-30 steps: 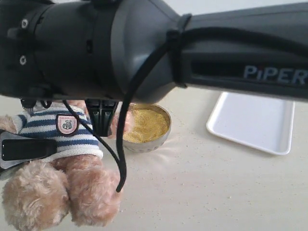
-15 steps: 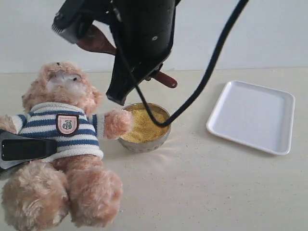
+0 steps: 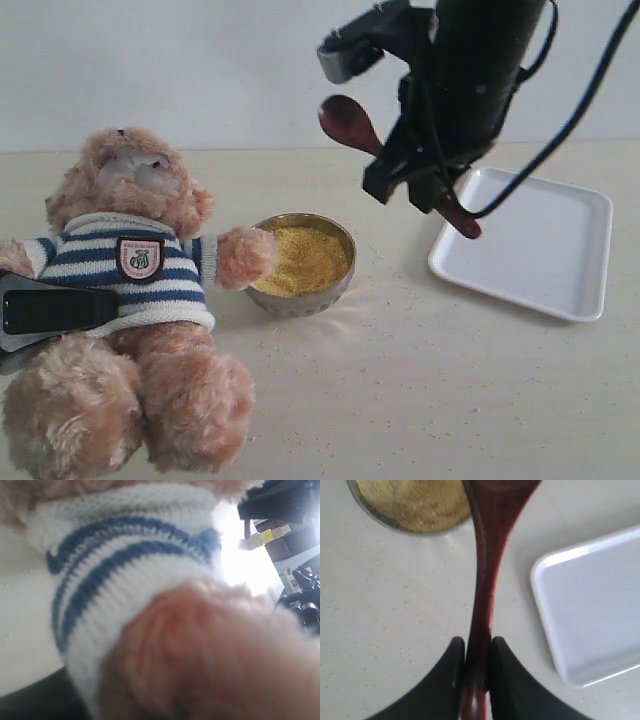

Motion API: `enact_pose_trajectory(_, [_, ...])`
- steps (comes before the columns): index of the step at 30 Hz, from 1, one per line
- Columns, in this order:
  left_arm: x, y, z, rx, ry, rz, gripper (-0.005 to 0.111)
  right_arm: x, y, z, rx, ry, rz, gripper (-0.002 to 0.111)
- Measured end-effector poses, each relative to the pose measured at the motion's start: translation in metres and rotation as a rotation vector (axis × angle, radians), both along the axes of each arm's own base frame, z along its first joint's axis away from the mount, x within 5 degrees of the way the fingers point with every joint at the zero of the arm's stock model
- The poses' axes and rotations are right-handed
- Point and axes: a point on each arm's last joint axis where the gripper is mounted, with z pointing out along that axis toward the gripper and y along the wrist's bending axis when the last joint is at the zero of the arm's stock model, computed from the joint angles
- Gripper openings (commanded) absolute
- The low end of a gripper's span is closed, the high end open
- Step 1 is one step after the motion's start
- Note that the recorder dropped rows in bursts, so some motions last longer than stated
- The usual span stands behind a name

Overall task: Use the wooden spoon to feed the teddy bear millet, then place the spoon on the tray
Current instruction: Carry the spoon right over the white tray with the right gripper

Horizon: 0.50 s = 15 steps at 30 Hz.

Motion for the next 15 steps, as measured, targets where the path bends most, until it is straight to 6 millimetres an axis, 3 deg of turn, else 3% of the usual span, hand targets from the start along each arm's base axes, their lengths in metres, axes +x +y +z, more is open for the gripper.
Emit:
enact_pose_trajectory(10, [0.000,0.000,0.000,0.002,-0.003,-0.001,0.005,0.013,-0.063,-0.042,0.175,-0.104,-0.301,0.000])
enact_pose_trajectory(15, [0.000,0.000,0.000,0.002,-0.003,-0.001,0.005,0.032,-0.092,-0.046,0.282,-0.203,-0.514,0.000])
